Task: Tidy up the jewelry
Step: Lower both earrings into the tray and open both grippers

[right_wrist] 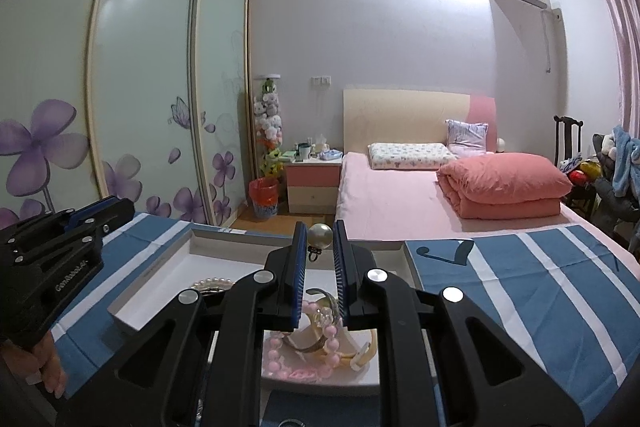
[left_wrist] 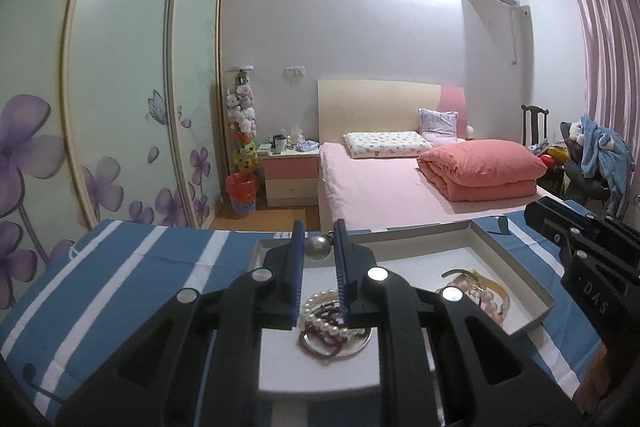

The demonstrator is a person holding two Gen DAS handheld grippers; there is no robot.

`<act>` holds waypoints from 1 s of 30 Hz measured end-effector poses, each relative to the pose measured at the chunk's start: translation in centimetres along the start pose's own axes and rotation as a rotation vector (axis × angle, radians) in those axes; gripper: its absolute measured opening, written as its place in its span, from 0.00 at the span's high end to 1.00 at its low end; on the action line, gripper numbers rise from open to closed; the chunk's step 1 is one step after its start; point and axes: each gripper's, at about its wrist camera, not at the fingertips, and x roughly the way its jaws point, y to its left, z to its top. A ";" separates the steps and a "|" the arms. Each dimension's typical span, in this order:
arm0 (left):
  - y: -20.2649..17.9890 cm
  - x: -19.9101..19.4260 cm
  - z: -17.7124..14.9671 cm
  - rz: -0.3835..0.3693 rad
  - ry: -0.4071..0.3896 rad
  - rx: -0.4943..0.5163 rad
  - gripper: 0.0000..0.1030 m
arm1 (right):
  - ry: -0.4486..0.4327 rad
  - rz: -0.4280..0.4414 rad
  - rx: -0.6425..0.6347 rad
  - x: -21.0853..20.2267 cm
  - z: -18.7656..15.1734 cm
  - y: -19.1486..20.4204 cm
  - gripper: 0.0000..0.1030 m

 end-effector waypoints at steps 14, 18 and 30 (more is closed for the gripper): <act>-0.7 5.4 -1.9 -0.047 0.095 -0.007 0.85 | 0.115 0.042 0.016 3.4 -1.4 0.2 0.86; -1.0 6.1 -2.2 -0.054 0.109 -0.002 0.85 | 0.137 0.055 0.007 4.2 -1.6 0.8 0.86; -0.7 6.6 -2.5 -0.063 0.121 -0.024 0.74 | 0.169 0.081 0.050 4.8 -1.9 0.0 0.85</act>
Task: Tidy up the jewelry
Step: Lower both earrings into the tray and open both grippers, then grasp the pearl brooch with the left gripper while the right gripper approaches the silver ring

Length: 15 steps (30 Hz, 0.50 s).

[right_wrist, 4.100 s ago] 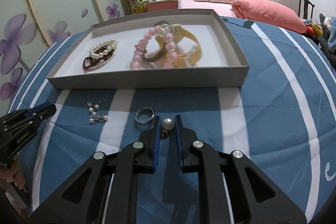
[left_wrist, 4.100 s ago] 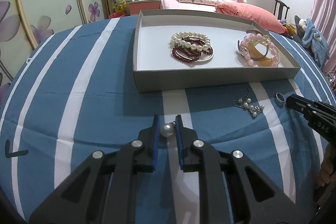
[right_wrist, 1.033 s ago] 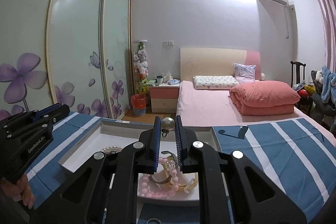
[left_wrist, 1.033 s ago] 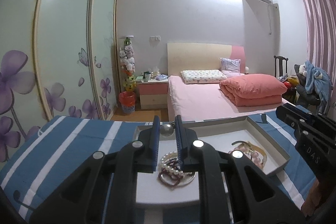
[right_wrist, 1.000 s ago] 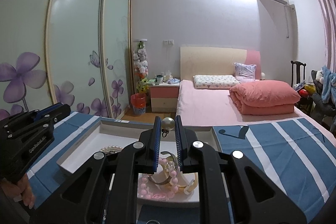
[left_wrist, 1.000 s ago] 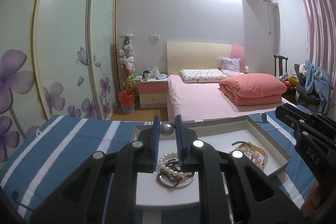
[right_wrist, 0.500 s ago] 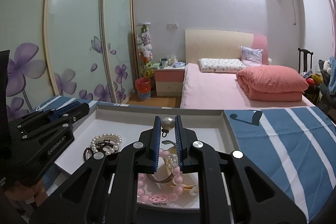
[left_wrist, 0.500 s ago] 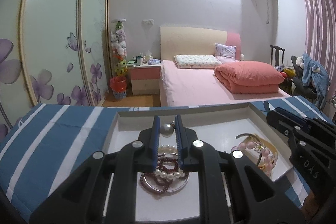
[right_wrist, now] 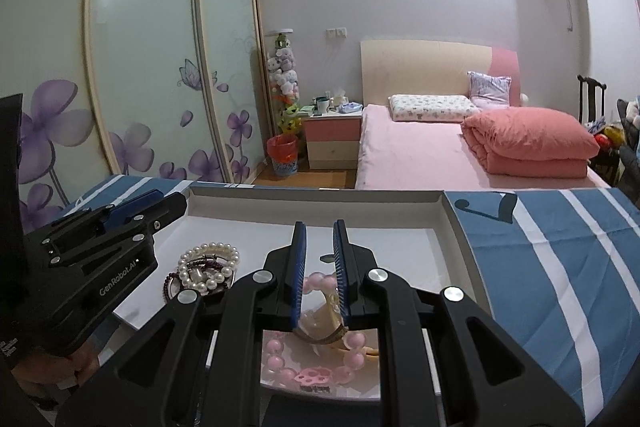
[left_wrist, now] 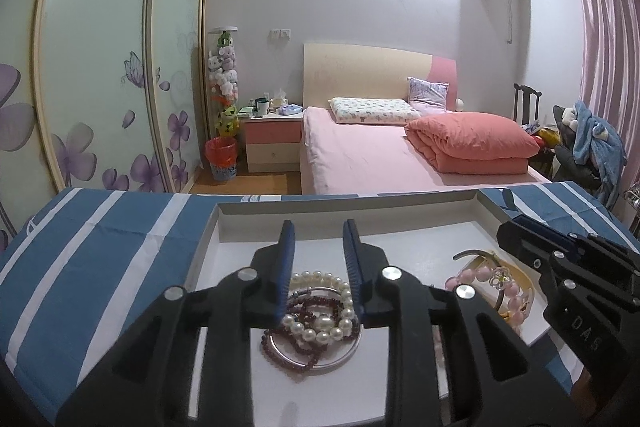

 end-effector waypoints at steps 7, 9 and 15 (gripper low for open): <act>0.0 -0.1 -0.1 0.001 0.001 -0.001 0.71 | -0.007 0.000 -0.003 0.0 0.1 -0.2 0.77; 0.0 -0.1 0.0 0.003 0.002 -0.003 0.71 | -0.009 0.000 -0.004 0.0 0.1 -0.1 0.77; 0.3 -0.2 -0.1 0.006 0.004 -0.003 0.71 | -0.015 -0.005 -0.004 -0.1 0.0 -0.1 0.77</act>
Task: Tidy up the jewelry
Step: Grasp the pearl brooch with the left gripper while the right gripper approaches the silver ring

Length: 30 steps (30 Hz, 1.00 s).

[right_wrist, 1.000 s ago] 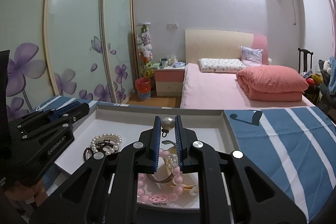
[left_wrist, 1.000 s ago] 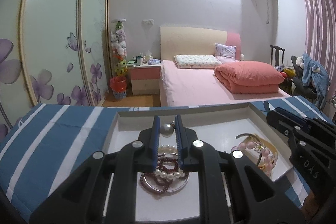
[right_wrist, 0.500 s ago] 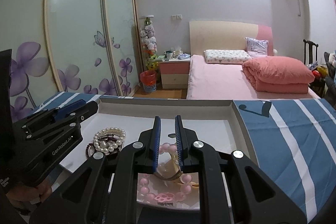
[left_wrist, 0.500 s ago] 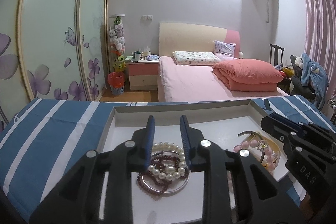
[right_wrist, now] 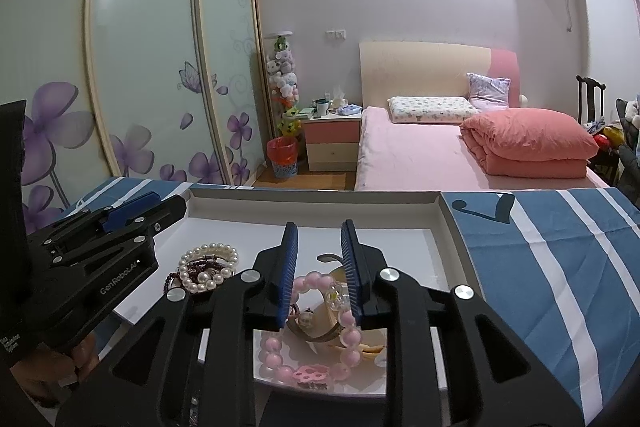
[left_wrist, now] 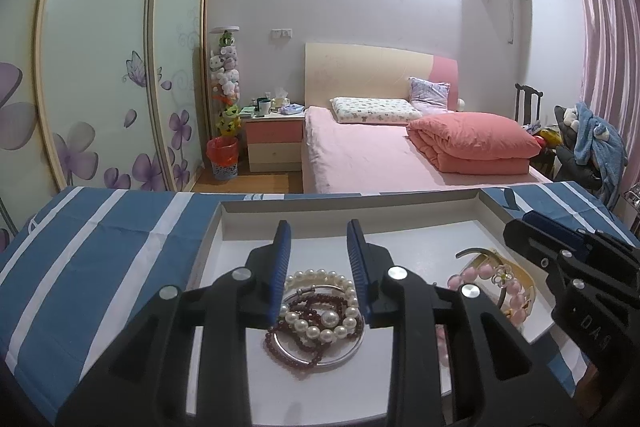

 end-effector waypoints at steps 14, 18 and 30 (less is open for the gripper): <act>-0.1 -5.1 -2.4 -0.157 0.176 0.056 0.67 | 0.008 -0.001 0.002 -5.8 -1.1 -0.3 0.77; -2.0 -5.7 -4.5 -0.229 0.289 0.120 0.53 | 0.022 -0.004 0.011 -7.5 -2.0 -0.5 0.74; -5.4 -3.1 -7.8 -0.168 0.452 0.218 0.43 | 0.035 0.004 0.105 -8.9 -3.5 -2.6 0.66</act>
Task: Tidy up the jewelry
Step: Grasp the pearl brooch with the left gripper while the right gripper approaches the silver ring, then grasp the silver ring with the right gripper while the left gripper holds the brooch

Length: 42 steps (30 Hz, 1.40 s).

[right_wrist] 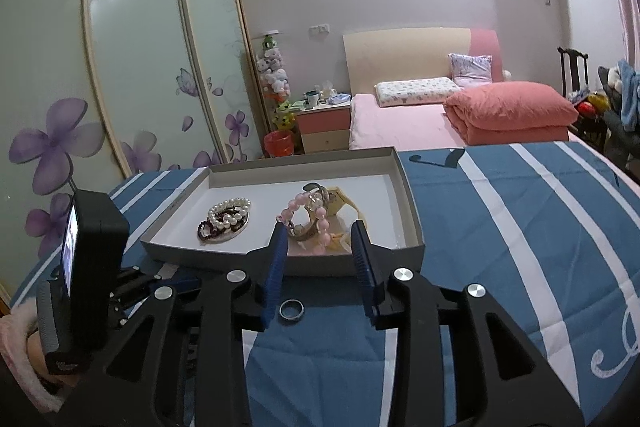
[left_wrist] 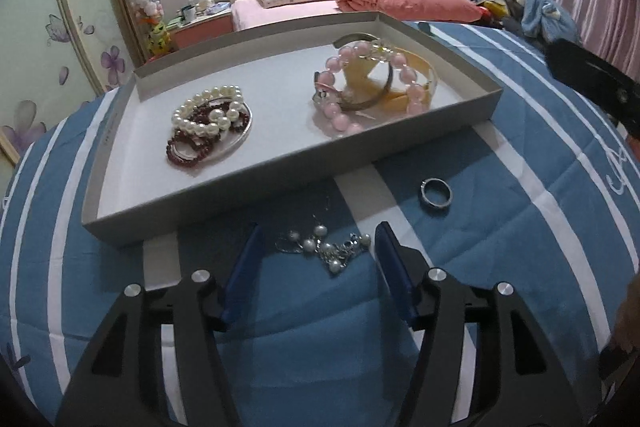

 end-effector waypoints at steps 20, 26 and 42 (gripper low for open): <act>7.8 -2.6 -3.5 0.141 -0.001 -0.136 0.93 | 0.112 0.031 -0.034 1.2 -1.2 0.8 0.66; 9.8 -3.3 -4.1 0.136 -0.004 -0.190 0.92 | 0.256 0.016 -0.105 3.8 -2.6 2.4 0.66; 9.7 -3.4 -4.0 0.107 -0.007 -0.216 0.92 | 0.425 -0.033 -0.160 7.1 -3.6 3.4 0.66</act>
